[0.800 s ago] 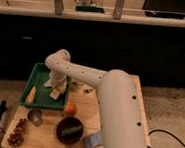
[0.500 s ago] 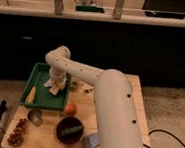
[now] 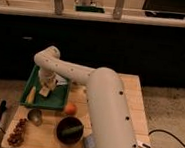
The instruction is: Wipe tray with eraser
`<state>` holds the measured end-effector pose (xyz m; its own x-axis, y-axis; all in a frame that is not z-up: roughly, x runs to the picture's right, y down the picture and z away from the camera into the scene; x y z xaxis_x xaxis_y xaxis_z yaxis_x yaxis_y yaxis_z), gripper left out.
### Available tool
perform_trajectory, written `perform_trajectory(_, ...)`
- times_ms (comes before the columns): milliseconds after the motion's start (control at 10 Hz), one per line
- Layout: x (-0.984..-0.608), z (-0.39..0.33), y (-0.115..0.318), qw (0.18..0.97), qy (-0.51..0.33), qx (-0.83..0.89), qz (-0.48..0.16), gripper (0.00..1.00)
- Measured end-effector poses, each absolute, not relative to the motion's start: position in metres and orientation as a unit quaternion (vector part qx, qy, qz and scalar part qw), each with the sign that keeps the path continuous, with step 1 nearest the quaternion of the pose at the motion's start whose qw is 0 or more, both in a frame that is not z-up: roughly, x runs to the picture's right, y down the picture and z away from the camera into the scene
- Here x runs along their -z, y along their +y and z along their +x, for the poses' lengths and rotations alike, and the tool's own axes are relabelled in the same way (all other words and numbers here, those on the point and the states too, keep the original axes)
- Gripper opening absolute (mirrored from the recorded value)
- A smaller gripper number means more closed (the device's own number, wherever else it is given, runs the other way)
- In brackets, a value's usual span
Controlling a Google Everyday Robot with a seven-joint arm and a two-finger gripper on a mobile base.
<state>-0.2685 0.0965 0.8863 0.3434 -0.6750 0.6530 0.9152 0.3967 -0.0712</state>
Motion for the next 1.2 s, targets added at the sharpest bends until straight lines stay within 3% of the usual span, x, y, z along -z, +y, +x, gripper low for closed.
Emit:
perform_trajectory(500,-0.881,-0.236,0.123,0.774,-0.272,0.514,-0.251,0.00)
perform_trajectory(1200,-0.913,-0.201,0.085,0.814,-0.228,0.470,-0.255,0.00)
